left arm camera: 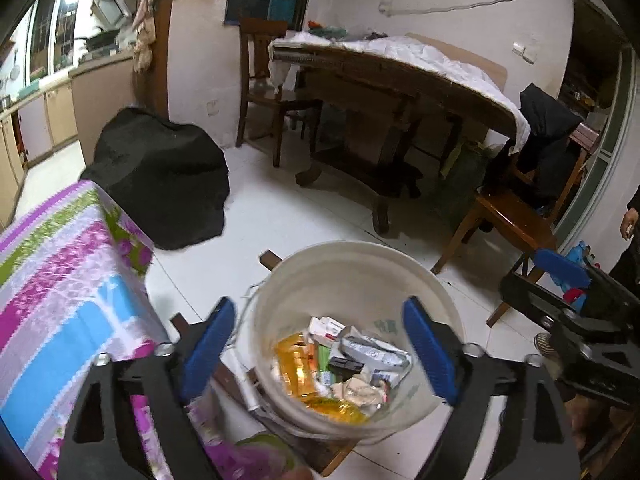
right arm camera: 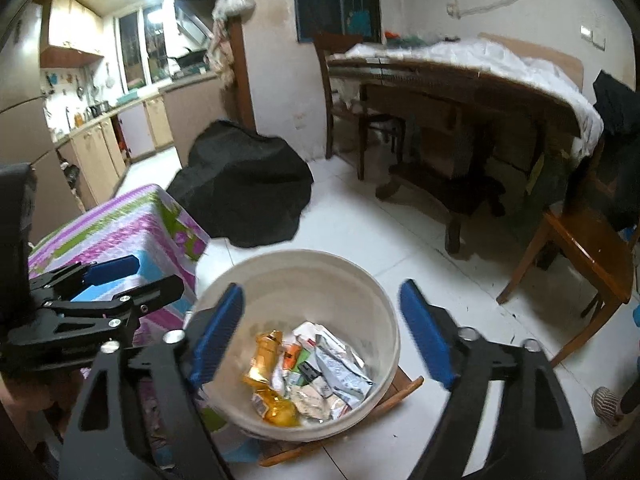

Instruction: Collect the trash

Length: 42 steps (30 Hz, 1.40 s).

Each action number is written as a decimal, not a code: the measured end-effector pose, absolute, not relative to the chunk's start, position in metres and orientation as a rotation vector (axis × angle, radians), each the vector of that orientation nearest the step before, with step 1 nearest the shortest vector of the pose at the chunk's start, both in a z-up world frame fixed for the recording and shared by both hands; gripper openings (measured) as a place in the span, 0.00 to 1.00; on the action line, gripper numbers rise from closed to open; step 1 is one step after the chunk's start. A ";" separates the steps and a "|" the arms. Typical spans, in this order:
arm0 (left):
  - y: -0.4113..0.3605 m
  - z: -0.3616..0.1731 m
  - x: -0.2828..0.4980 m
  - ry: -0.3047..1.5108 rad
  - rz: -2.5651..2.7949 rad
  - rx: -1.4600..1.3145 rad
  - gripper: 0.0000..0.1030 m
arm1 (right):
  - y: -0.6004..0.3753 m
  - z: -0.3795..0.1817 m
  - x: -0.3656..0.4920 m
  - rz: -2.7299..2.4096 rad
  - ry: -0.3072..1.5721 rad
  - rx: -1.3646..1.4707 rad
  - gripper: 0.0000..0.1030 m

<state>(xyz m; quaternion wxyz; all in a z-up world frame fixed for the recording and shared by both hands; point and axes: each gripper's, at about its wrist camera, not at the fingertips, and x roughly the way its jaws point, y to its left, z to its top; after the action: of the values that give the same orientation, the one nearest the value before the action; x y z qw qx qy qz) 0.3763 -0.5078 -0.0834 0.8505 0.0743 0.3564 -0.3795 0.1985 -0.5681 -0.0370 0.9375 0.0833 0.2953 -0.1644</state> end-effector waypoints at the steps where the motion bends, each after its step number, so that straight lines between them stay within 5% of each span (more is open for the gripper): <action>1: -0.499 -0.081 0.373 0.745 -0.795 0.147 0.92 | -0.560 -0.036 0.190 -0.336 0.590 0.166 0.90; 17: -0.342 -0.024 0.267 0.553 -0.676 -0.050 0.95 | -0.453 -0.007 0.071 -0.402 0.454 0.123 0.95; 42: -0.300 0.011 0.055 0.334 -0.615 0.127 0.95 | -0.397 -0.001 -0.045 -0.559 0.234 0.017 0.95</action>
<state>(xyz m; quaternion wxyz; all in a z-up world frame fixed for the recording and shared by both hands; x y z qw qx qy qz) 0.0553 -0.2998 0.0111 0.9374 0.0621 0.1634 -0.3011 -0.0448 -0.3967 -0.0008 0.9545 0.0083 0.1152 -0.2750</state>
